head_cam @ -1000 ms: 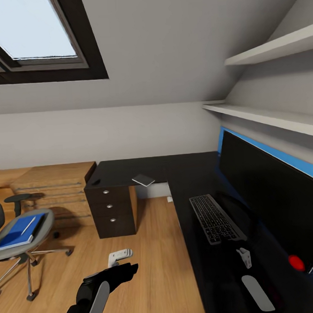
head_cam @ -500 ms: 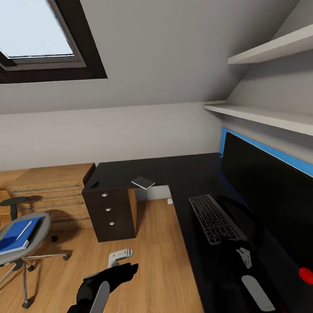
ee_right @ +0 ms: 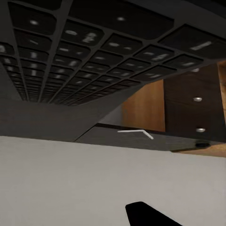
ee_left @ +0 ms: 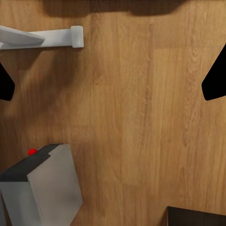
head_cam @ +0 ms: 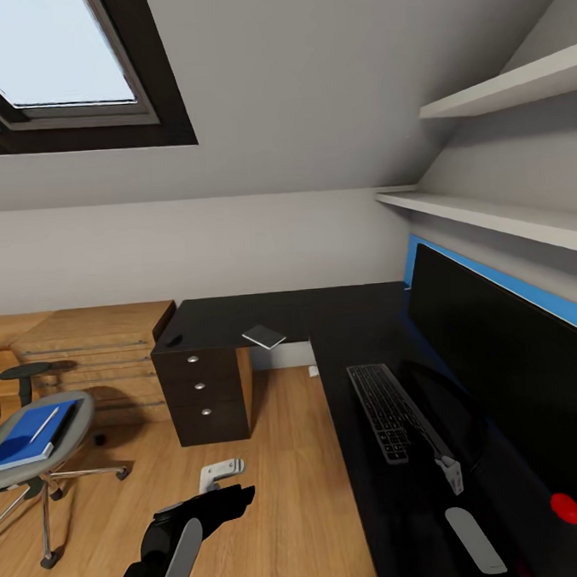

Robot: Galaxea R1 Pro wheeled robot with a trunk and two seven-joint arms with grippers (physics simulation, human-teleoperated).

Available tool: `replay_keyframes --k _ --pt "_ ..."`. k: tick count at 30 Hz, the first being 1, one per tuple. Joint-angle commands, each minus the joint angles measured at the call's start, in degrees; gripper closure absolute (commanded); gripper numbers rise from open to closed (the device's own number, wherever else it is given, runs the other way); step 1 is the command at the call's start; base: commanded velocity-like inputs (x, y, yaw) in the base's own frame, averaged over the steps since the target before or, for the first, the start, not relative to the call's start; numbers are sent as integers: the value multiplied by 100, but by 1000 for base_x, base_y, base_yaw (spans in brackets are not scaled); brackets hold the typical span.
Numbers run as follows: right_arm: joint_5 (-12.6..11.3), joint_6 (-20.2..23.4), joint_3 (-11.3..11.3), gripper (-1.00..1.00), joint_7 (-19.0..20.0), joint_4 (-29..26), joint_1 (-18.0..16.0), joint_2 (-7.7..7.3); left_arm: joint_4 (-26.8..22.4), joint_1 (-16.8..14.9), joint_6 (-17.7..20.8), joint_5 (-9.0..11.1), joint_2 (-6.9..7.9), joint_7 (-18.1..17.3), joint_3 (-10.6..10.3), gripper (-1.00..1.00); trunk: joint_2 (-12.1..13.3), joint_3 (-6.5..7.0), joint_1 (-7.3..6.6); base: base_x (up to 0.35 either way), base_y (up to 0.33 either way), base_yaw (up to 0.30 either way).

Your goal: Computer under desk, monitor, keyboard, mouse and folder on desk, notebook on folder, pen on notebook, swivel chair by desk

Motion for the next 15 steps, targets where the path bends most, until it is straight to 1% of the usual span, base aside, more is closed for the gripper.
replay_keyframes --k 1,12,15 --pt "-59 30 -19 -100 26 1 -4 5 -6 -4 17 60 0 54 -4 -100 -6 -8 1 0 0 0" --pt "-56 29 -19 -100 26 1 -4 5 -6 -4 17 60 0 48 -4 -100 -6 -8 1 0 0 0" --pt "-56 34 -16 -100 26 1 -4 5 -6 -4 17 60 0 47 -4 -100 -6 -8 1 -101 -48 0"
